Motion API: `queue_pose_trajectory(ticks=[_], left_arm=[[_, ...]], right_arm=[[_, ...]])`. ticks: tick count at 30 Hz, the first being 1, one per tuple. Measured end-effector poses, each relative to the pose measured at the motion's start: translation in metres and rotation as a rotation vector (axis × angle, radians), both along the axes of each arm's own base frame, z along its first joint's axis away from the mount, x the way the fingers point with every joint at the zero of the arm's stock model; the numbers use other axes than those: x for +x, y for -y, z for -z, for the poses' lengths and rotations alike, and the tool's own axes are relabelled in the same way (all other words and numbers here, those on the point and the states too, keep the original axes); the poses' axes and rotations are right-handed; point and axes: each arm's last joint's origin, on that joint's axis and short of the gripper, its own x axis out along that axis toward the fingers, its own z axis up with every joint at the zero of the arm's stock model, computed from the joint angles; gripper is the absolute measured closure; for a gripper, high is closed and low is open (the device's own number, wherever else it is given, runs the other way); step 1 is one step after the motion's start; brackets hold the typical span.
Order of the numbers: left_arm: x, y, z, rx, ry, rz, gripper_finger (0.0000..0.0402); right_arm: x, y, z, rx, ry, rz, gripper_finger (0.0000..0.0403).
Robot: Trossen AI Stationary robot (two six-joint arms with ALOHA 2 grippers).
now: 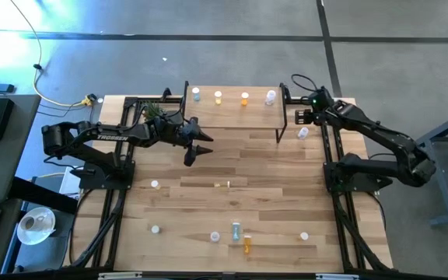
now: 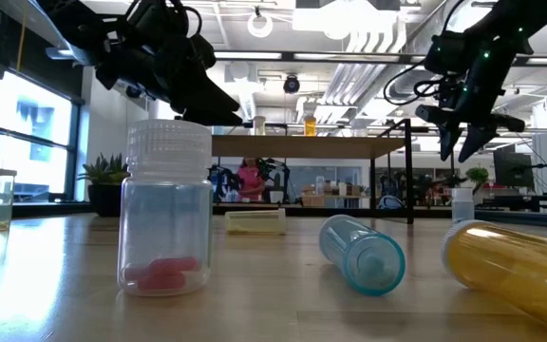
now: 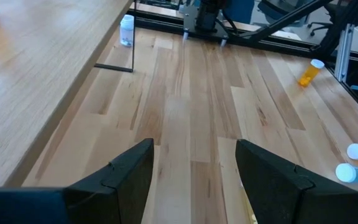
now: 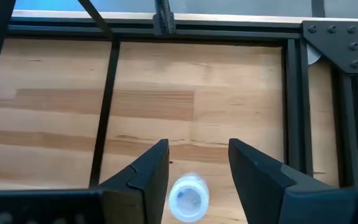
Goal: Pick and place medicine bottles onto shelf by color
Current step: Put the top transparent pill bottle on the shelf aligned with the transparent pill bottle
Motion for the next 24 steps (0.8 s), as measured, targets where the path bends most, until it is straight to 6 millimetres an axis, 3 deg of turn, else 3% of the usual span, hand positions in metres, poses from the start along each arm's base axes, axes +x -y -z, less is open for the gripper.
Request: queue_pose_trajectory(ticks=[24], left_arm=[[0.0,0.0,0.0,0.0,0.0,0.0,0.0186]], right_arm=[[-0.0038,-0.0079,0.0053,0.131,0.009,0.001,0.0225]])
